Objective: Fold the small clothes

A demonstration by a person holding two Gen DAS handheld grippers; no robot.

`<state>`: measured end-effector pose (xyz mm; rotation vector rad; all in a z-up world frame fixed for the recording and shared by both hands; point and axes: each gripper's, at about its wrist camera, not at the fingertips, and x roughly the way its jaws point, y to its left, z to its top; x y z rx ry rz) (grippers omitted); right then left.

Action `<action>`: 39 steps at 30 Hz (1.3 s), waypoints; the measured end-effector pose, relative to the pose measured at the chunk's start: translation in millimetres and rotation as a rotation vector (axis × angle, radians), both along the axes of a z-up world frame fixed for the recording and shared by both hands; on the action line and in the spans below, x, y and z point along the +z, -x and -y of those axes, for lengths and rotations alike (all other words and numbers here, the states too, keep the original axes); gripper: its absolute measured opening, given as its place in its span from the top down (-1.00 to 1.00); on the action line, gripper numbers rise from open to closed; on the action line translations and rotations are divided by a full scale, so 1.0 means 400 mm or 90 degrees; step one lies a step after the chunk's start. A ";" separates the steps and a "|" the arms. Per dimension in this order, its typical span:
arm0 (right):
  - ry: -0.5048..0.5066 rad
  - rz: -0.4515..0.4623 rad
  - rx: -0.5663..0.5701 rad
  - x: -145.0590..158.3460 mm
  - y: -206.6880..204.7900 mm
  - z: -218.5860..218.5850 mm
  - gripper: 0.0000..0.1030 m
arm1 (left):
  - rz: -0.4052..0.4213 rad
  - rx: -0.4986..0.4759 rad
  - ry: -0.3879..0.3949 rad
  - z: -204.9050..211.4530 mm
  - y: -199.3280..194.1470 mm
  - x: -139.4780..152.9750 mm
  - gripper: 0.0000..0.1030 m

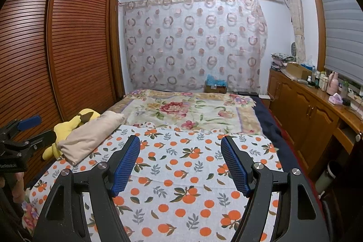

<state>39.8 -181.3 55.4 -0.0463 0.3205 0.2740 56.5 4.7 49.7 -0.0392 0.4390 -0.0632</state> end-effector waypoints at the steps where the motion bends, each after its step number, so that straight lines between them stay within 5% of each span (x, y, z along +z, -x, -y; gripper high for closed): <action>1: 0.000 0.000 0.001 -0.002 -0.001 0.004 -0.46 | 0.000 0.000 0.000 0.000 0.000 0.000 -1.00; 39: 0.004 0.004 0.003 -0.003 -0.006 0.026 -0.46 | -0.001 0.000 -0.003 -0.001 0.001 0.000 -1.00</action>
